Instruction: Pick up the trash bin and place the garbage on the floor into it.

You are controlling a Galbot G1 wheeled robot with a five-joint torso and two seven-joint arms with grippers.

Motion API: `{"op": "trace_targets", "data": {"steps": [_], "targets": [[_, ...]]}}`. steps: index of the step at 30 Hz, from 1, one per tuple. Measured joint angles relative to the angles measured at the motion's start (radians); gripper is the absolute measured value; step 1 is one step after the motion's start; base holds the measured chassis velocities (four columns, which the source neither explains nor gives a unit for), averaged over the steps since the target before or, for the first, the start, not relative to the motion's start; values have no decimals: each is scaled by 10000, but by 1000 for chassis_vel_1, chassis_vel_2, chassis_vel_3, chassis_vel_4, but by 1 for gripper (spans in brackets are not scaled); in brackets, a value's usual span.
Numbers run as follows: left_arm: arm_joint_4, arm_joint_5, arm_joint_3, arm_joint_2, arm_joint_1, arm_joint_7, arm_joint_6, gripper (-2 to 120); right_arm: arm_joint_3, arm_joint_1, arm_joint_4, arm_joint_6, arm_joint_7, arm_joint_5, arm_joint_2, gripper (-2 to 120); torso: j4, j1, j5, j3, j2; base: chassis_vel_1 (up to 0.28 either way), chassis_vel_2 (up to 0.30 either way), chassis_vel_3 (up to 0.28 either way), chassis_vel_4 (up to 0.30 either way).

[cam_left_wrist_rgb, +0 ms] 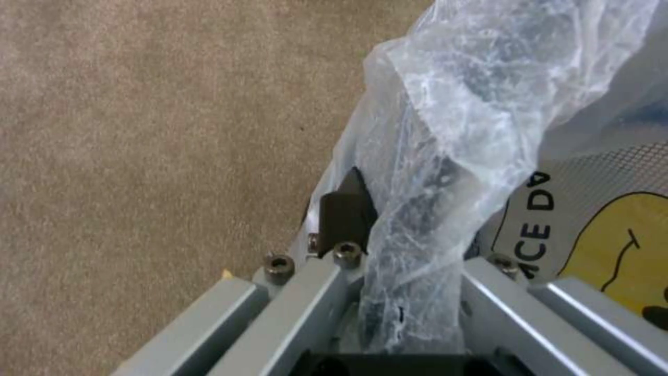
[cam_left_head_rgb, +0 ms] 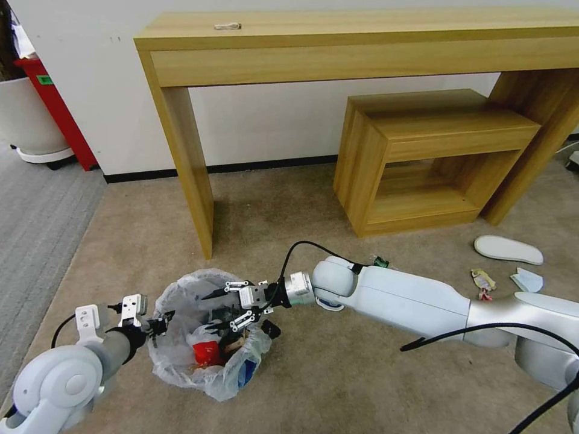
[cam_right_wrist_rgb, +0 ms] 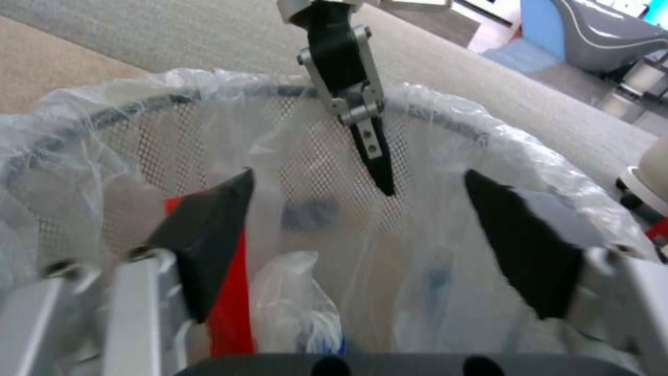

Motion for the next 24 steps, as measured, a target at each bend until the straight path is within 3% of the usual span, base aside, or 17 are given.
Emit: {"op": "trace_targets", "data": {"steps": [4,13,16,17,21,24], "targets": [[13,16,-16,-41,31,2,0,0,300,-130,70,-1,168,37,-73,97,0,0,0,0,0,0,0,0,0],[223,191,-139,-74,116,57,-15,0,1500,-494,445,-296,1251,618,-585,100,1,0,0,0,0,0,0,0,0],[272,297,-213,-70,184,121,-25,0,2169,-701,626,-609,1985,1179,-949,100,1,0,0,0,0,0,0,0,0],[290,375,-291,-45,220,172,-58,0,3192,-1190,866,-1134,3265,1942,-1467,100,0,0,0,0,0,0,0,0,0],[321,368,-247,74,133,181,-67,0,4237,-1976,1225,-1526,4344,2476,-1945,100,1,0,2,0,0,0,0,0,0],[364,319,-189,186,67,183,-80,0,5701,-3326,1890,-2195,5837,2779,-2388,100,-3,1,3,0,0,0,0,0,0]]}}
